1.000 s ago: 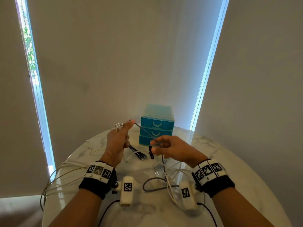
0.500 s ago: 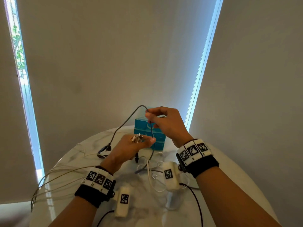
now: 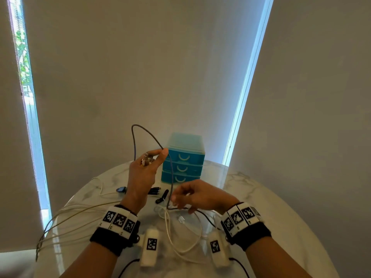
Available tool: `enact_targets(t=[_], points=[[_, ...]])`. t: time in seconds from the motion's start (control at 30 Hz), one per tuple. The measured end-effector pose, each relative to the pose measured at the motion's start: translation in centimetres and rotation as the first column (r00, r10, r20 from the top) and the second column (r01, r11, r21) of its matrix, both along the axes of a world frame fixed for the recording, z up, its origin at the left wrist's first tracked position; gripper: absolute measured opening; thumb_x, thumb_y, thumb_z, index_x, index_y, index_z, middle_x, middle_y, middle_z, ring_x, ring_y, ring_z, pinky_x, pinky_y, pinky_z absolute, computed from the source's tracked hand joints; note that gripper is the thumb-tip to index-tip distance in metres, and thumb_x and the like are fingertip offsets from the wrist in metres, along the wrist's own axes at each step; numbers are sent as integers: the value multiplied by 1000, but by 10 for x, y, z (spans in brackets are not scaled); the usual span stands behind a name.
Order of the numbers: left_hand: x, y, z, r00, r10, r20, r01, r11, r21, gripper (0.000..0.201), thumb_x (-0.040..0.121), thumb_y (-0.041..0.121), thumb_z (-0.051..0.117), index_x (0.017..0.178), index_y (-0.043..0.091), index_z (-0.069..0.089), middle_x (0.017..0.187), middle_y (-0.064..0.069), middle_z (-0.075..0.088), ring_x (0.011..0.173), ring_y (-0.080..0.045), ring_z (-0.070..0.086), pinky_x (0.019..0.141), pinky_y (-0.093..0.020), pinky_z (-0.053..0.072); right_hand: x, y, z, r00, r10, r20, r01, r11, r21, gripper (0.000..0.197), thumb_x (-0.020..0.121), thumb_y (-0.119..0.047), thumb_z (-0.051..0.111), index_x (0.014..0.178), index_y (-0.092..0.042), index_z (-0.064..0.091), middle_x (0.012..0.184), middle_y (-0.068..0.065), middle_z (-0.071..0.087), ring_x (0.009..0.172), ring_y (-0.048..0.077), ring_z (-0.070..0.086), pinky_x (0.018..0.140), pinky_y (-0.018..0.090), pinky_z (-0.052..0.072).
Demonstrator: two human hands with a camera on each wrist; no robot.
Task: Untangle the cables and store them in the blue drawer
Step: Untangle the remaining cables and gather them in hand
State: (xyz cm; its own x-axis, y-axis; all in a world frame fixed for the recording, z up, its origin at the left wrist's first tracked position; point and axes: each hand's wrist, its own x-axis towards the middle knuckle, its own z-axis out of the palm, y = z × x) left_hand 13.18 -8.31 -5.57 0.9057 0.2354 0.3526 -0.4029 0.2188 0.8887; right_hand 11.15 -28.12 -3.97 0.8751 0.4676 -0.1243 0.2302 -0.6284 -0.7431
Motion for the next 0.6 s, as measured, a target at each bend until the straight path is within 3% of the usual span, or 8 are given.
enact_targets(t=[0.13,0.23,0.33,0.43,0.5,0.6], points=[[3,1,-1,1000,-15,-5,14,999,-41,19,93,49,79,107,37,83,57,10,45,55,-10,33,49,-27,33,6,13,11,987,-78,140,72,996,48,3,104,-28,70,107,-28,71,114,-3,75,100,14,74,74,23,63],[3,2,0,999,-33,-12,31,996,-78,22,92,49,79,109,35,83,58,8,45,56,-10,34,51,-26,34,8,19,8,992,-42,120,43,999,-6,9,103,-26,72,111,-25,72,110,-3,78,100,14,77,72,24,64],[2,2,1,999,-31,-26,29,995,-99,22,92,48,80,109,35,83,58,8,44,56,-10,33,51,-26,34,8,21,7,982,-21,186,29,999,-42,7,103,-22,71,104,-28,73,108,-3,80,98,13,78,75,25,64],[1,3,3,999,-41,-30,37,994,-105,22,92,48,80,109,36,83,60,7,41,56,-10,32,49,-25,32,7,19,21,949,-154,275,124,985,123,4,103,-28,71,99,-31,71,99,-6,79,88,9,76,73,24,64],[1,3,4,998,-57,-20,55,993,-108,21,92,48,80,109,37,83,61,6,40,55,-10,31,48,-24,32,11,19,27,925,-244,290,196,963,184,14,99,-36,75,109,-28,68,101,-5,77,87,11,76,68,22,63],[-1,4,5,996,-94,2,94,992,-90,23,93,48,78,112,36,82,61,4,43,56,-11,33,50,-25,33,13,29,16,964,-157,215,165,986,-20,36,98,-41,76,127,-26,62,105,-4,76,86,12,77,65,22,59]])
